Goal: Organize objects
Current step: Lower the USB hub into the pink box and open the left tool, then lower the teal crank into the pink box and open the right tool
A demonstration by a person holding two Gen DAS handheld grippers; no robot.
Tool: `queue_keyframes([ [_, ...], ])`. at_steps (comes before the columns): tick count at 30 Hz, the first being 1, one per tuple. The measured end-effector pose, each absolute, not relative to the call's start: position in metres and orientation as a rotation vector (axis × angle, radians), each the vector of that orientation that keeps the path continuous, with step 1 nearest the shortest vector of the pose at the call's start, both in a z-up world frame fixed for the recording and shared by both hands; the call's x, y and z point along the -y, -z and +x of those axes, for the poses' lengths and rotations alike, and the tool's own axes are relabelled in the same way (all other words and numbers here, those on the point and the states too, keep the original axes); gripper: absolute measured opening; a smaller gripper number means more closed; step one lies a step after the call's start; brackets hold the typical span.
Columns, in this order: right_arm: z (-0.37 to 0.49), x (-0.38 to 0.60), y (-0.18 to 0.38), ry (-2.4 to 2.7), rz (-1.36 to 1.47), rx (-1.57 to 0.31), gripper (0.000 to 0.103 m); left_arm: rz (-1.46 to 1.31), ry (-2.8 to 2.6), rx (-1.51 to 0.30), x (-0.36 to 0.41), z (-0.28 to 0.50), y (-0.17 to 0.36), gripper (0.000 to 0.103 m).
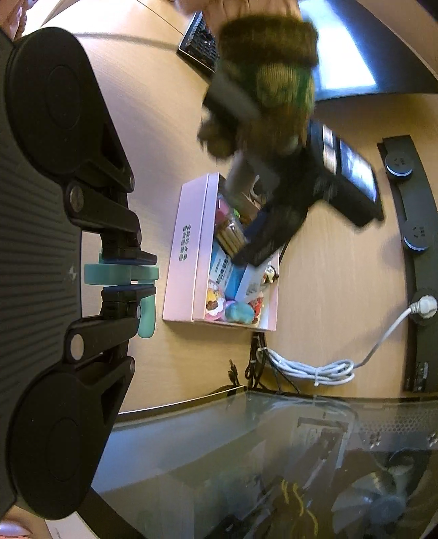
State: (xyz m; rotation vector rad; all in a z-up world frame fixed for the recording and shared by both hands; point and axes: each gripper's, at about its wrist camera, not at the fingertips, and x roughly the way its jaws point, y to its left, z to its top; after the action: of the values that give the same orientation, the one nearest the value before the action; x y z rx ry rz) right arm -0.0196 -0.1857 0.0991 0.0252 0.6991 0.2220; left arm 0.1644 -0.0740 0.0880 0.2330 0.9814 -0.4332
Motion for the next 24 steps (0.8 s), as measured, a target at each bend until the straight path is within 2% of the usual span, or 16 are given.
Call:
queue_keyframes([
  [8, 0.001, 0.186, -0.113, -0.238, 0.059, -0.67, 0.011, -0.056, 0.408, -0.909, -0.017, 0.093, -0.113, 0.047],
  [16, 0.067, 0.16, -0.155, -0.26, 0.064, -0.527, 0.012, -0.238, 0.306, -0.932, -0.083, 0.039, -0.094, 0.046],
  [18, 0.084, 0.154, -0.156, -0.253, 0.074, -0.514, 0.021, -0.247, 0.28, -0.943, -0.094, 0.033, -0.088, 0.046],
  [21, 0.091, 0.153, -0.152, -0.203, 0.09, -0.518, 0.024, -0.25, 0.258, -0.958, -0.105, 0.03, -0.08, 0.046],
  [23, 0.086, 0.161, -0.145, -0.184, 0.125, -0.541, 0.037, -0.262, 0.254, -0.978, -0.107, 0.032, -0.073, 0.046],
  [24, 0.082, 0.164, -0.137, -0.162, 0.122, -0.556, 0.04, -0.266, 0.254, -0.984, -0.107, 0.032, -0.071, 0.046],
])
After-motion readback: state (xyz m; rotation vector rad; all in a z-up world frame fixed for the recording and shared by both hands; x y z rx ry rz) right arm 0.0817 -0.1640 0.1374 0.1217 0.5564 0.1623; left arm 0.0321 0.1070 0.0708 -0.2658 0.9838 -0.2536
